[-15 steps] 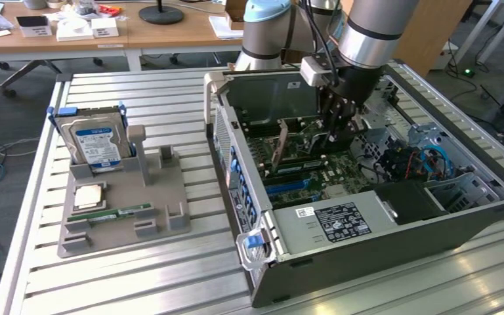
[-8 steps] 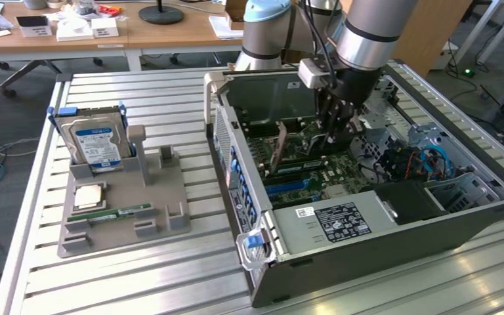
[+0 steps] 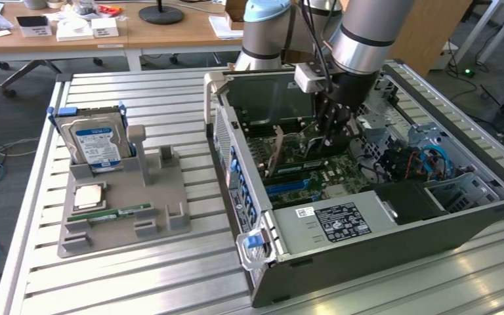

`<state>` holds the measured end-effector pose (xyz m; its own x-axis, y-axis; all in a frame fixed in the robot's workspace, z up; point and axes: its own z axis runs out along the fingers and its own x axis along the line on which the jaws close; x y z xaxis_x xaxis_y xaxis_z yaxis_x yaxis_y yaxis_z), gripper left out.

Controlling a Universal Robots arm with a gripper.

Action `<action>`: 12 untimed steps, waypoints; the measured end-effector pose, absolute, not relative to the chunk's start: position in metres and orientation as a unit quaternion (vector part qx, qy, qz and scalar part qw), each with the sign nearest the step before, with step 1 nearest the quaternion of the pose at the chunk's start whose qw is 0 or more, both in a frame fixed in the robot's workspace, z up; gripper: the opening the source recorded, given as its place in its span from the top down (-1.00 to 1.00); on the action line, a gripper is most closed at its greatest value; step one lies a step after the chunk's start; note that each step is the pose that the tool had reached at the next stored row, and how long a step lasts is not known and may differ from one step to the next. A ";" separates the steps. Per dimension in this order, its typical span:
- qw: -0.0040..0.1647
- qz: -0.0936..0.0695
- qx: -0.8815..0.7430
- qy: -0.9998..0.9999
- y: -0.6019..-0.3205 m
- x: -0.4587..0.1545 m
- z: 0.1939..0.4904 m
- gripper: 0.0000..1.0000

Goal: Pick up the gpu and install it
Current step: 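Insert the gpu into the slot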

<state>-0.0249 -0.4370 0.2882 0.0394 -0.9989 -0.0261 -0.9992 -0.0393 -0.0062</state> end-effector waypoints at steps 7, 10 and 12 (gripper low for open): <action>0.013 0.006 -0.722 0.692 -0.437 -0.027 0.287 0.47; 0.013 0.006 -0.723 0.691 -0.439 -0.027 0.287 0.47; 0.013 0.005 -0.723 0.691 -0.439 -0.028 0.286 0.47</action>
<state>-0.0277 -0.4390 0.2861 0.0462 -0.9986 -0.0262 -0.9989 -0.0459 -0.0119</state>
